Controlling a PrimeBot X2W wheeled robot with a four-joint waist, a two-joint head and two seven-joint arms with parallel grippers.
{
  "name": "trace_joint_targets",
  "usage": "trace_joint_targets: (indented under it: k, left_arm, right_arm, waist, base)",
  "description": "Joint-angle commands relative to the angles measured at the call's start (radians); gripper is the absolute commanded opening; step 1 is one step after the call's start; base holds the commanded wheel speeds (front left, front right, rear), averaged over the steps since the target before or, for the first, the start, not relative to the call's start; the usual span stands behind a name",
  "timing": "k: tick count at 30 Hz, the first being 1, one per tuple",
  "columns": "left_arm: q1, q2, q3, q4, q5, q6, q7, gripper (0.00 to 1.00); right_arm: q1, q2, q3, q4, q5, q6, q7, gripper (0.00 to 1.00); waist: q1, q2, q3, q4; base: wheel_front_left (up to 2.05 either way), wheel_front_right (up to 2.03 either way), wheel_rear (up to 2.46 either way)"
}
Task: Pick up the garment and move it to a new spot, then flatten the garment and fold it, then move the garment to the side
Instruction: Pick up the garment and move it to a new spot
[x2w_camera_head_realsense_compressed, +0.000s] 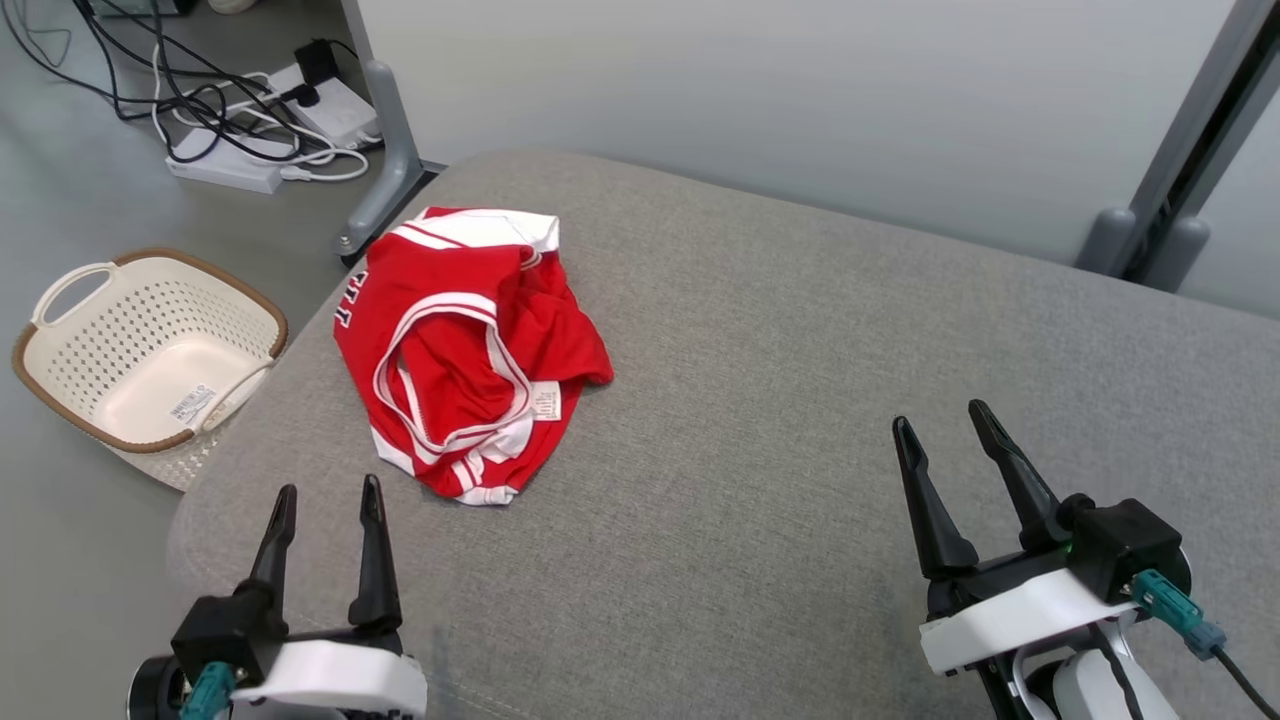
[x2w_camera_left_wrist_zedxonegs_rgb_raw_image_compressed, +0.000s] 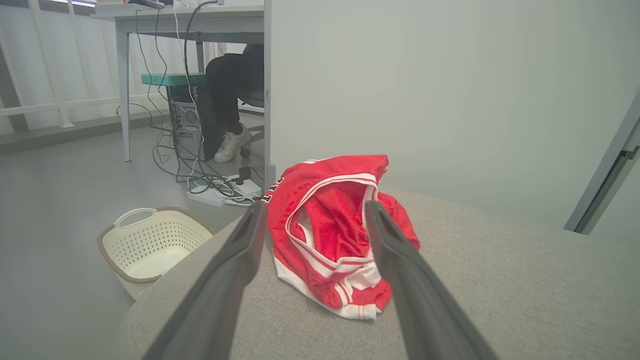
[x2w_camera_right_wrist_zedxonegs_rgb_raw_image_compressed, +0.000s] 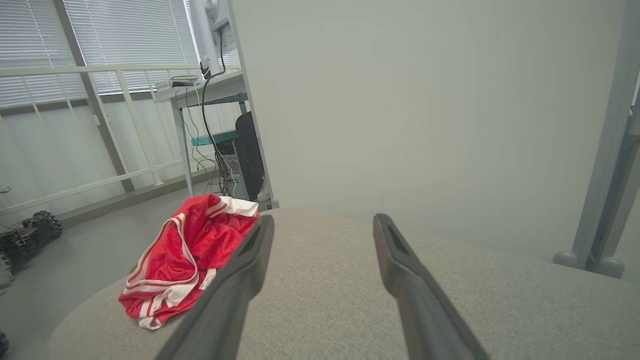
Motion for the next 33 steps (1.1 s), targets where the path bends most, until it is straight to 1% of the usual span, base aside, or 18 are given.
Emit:
trace_joint_targets:
  k: [1, 3, 4, 7, 8, 9, 13, 16, 19, 25, 27, 30, 33]
  left_arm:
    - [-0.026, 0.004, 0.000, 0.007, -0.006, -0.007, -0.004, 1.00]
    - [-0.047, 0.004, 0.002, 0.016, -0.049, -0.018, -0.004, 1.00]
    - [-0.060, 0.004, -0.008, 0.021, -0.051, -0.044, -0.004, 1.00]
    - [-0.108, 0.005, 0.006, 0.038, -0.069, -0.077, -0.004, 1.00]
    - [-0.129, 0.004, 0.009, 0.052, -0.064, -0.081, -0.004, 1.00]
    - [-0.151, 0.004, 0.018, 0.068, -0.057, -0.073, -0.004, 1.00]
    - [-0.274, 0.009, 0.021, 0.141, -0.055, -0.082, -0.002, 1.00]
    - [-0.375, 0.039, 0.024, 0.196, -0.057, -0.093, 0.037, 1.00]
    - [-0.506, 0.094, 0.023, 0.277, -0.061, -0.119, 0.135, 1.00]
    - [-0.643, 0.176, 0.012, 0.379, -0.052, -0.148, 0.266, 1.00]
    - [-0.671, 0.195, 0.005, 0.415, -0.047, -0.155, 0.302, 1.00]
    - [-0.706, 0.216, -0.004, 0.461, -0.044, -0.161, 0.339, 1.00]
    - [-0.729, 0.222, -0.013, 0.506, -0.049, -0.167, 0.375, 1.00]
  right_arm:
    - [0.004, -0.006, 0.001, -0.005, -0.011, 0.001, -0.002, 1.00]
    - [-0.006, -0.006, -0.001, -0.009, -0.025, 0.001, -0.002, 1.00]
    - [-0.014, -0.006, -0.003, -0.011, -0.033, 0.001, -0.002, 1.00]
    - [-0.035, -0.006, -0.004, -0.020, -0.055, 0.001, -0.002, 1.00]
    - [-0.043, -0.006, -0.009, -0.024, -0.064, 0.001, -0.002, 1.00]
    - [-0.053, -0.006, -0.011, -0.029, -0.070, 0.001, -0.002, 1.00]
    - [-0.091, -0.007, -0.018, -0.049, -0.112, 0.001, -0.002, 1.00]
    - [-0.118, -0.006, -0.017, -0.058, -0.133, 0.001, -0.002, 1.00]
    - [-0.141, -0.006, -0.009, -0.069, -0.142, 0.001, -0.002, 1.00]
    - [-0.167, -0.006, -0.015, -0.075, -0.172, 0.001, -0.002, 1.00]
    - [-0.168, -0.006, -0.036, -0.071, -0.196, 0.001, -0.002, 1.00]
    - [-0.170, -0.005, -0.043, -0.075, -0.188, 0.001, -0.002, 1.00]
    - [-0.173, -0.005, -0.042, -0.078, -0.190, 0.001, -0.002, 1.00]
  waist:
    - [0.0000, 0.0000, 0.018, -0.014]
    - [0.0000, 0.0000, 0.039, -0.027]
    - [0.0000, 0.0000, 0.051, -0.034]
    - [0.0000, 0.0000, 0.099, -0.056]
    - [0.0000, 0.0000, 0.114, -0.060]
    - [0.0000, 0.0000, 0.135, -0.066]
    - [0.0000, 0.0000, 0.208, -0.094]
    - [0.0000, 0.0000, 0.253, -0.114]
    - [0.0000, 0.0000, 0.302, -0.138]
    - [0.0000, 0.0000, 0.360, -0.173]
    - [0.0000, 0.0000, 0.370, -0.182]
    - [0.0000, 0.0000, 0.380, -0.193]
    - [0.0000, 0.0000, 0.386, -0.199]
  base:
    - [0.00, 0.00, 0.00]
    - [0.00, 0.00, 0.00]
    - [0.00, 0.00, 0.00]
    - [0.00, 0.00, 0.00]
    - [0.00, 0.00, 0.00]
    - [0.00, 0.00, 0.00]
    - [0.00, 0.00, 0.00]
    - [0.00, 0.00, 0.00]
    - [0.00, 0.00, 0.00]
    - [0.00, 0.00, 0.00]
    - [0.00, 0.00, 0.00]
    - [0.00, 0.00, 0.00]
    - [0.00, 0.00, 0.00]
